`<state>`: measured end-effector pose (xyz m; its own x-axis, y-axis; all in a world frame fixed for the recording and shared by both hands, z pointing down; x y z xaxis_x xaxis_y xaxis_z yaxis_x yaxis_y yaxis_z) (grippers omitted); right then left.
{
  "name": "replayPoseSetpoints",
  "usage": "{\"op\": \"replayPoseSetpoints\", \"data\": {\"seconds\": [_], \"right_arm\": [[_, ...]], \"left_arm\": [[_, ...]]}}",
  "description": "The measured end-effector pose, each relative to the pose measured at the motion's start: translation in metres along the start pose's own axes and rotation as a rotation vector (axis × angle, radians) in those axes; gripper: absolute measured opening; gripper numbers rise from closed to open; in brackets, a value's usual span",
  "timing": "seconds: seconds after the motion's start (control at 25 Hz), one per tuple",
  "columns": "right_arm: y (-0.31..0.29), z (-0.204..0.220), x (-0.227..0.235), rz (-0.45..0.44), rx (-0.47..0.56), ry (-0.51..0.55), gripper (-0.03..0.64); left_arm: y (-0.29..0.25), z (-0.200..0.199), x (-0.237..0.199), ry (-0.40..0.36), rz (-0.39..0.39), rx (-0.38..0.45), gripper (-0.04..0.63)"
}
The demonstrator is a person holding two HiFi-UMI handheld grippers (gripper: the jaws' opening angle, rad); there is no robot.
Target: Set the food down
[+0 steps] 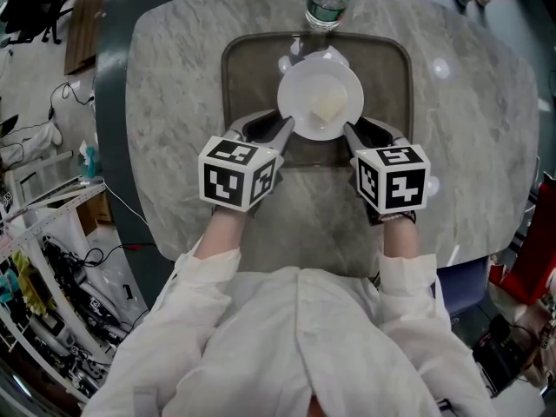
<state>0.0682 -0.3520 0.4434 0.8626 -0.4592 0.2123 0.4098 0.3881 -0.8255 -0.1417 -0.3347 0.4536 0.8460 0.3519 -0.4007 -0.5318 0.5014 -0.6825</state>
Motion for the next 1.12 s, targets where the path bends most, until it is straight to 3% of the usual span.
{"op": "replayPoseSetpoints", "data": {"seconds": [0.64,1.12], "right_arm": [[0.016,0.004,0.000,-0.022,0.084,-0.047,0.078],[0.086,0.004,-0.024,-0.050,0.294,-0.007,0.077]], "left_arm": [[0.013,0.001,-0.004,0.027,-0.038,0.060,0.087],[0.073,-0.013,0.047,-0.068,-0.011,0.282,0.087]]}}
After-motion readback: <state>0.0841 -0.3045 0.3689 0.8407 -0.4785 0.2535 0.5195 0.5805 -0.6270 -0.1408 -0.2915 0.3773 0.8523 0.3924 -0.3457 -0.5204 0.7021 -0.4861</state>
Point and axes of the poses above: the fingertips, and each gripper's own axes: y backward along the fingers, x to its right, z out of its underside, the point moved 10 cm from there along y, backward along the fingers, and after that the axes turned 2 degrees about x, right-handed, at the moved point
